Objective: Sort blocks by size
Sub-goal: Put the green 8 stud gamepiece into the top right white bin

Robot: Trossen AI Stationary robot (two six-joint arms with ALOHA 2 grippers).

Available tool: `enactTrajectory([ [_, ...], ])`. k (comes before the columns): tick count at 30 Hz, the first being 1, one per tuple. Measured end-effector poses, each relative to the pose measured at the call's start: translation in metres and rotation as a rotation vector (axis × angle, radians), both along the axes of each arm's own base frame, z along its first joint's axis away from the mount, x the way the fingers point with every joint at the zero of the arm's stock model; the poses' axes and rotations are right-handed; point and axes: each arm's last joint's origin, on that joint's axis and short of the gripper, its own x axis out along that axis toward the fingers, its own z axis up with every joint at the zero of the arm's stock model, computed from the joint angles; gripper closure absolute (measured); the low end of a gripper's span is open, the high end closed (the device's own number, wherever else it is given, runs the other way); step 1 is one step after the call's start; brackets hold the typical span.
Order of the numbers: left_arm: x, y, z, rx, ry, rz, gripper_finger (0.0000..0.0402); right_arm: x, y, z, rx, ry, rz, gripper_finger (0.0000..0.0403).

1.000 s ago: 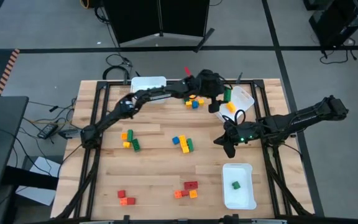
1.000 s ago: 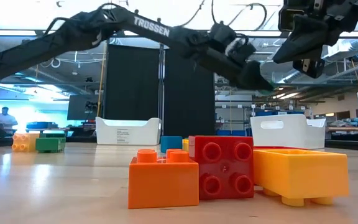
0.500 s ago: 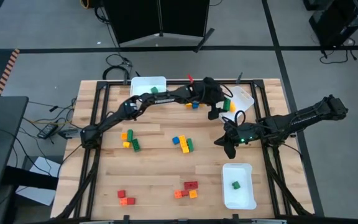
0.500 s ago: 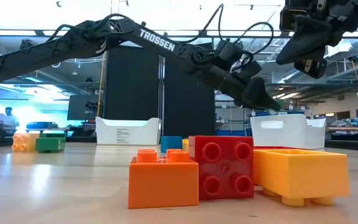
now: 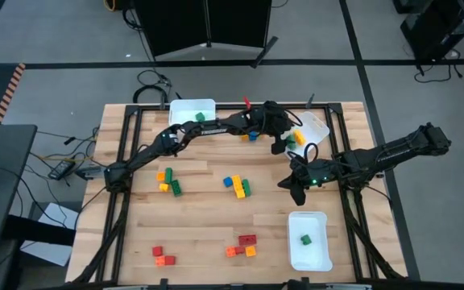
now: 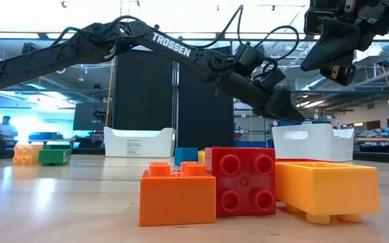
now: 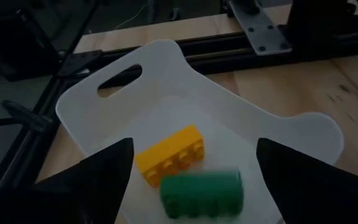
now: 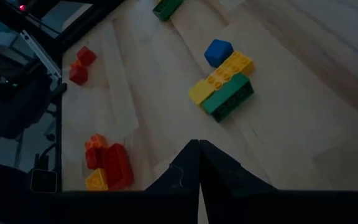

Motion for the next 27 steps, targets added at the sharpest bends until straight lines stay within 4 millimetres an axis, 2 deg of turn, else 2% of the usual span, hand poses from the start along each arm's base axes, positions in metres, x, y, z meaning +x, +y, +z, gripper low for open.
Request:
enactTrajectory([
  [4,0.000,0.000,0.000,0.002,-0.002,0.002,0.0051,0.000,0.000,0.000,0.000,0.002,0.000,0.0394],
  [10,0.000,0.000,0.001,0.008,0.002,0.016,0.0052,0.000,0.000,0.000,-0.001,0.004,0.000,0.0378],
  [15,-0.001,0.000,0.005,0.002,0.023,0.019,0.0084,0.000,0.000,0.000,-0.002,0.005,0.000,0.0386],
  [21,-0.010,-0.001,0.026,0.004,0.063,0.047,0.0152,0.000,0.000,-0.001,-0.002,0.007,0.001,0.0392],
  [27,-0.025,-0.001,0.067,0.025,0.043,0.083,0.0210,0.000,0.000,0.000,-0.003,0.005,0.001,0.0374],
])
